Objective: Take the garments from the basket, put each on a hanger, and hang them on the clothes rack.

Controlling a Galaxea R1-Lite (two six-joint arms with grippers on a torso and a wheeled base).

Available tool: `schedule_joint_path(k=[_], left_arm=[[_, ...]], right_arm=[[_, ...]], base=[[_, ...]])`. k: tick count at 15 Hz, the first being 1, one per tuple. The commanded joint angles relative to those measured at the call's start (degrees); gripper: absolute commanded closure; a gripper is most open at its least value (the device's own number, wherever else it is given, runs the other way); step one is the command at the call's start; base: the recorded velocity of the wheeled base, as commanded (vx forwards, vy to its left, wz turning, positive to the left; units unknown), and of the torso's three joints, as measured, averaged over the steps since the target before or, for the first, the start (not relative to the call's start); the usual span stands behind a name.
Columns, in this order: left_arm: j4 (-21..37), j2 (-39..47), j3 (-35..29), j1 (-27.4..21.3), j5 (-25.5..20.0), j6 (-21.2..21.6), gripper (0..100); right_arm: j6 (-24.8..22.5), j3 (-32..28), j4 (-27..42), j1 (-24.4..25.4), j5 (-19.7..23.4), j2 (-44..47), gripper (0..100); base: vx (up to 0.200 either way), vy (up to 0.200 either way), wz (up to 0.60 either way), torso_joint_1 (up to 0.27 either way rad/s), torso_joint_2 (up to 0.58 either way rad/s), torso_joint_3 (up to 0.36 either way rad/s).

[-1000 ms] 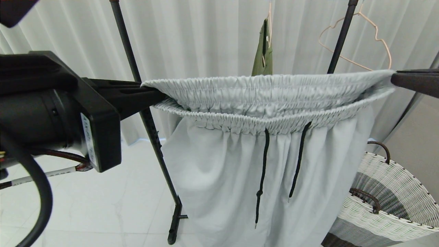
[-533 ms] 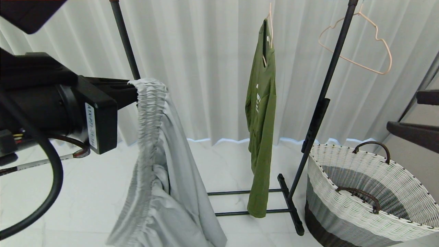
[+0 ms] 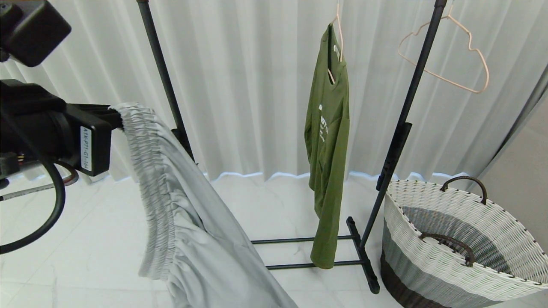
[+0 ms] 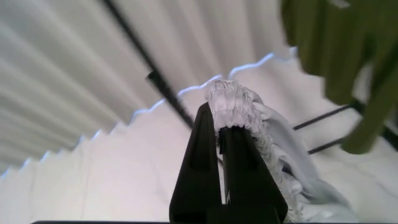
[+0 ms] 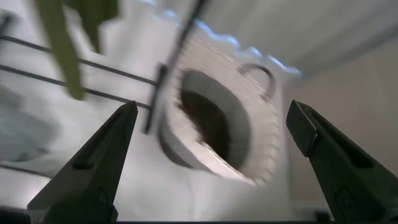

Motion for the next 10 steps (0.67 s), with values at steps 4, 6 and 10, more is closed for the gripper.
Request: schedule_joint_path(k=[4,6,10], left_arm=[[0.0,-2.0,2.9,11.4,-4.5,-0.2,100],[-0.1,-2.6,4.3,14.3,-7.2,-0.3,100],[-0.2,-4.0,5.3,16.7,-16.1,-0.3,100]], right_arm=[[-1.3,0.9,0.6,-11.6,0.2,-0.2,0],[-0.9,0.9,0.6,-13.0,0.3,0.7,0],[2.5,0.9,0.6,-14.4,0.4,2.7,0]], base=[[0.0,0.0,0.0,0.0,0.0,0.0],[0.0,0.0,0.0,0.0,0.0,0.0],[0.0,0.0,0.0,0.0,0.0,0.0]])
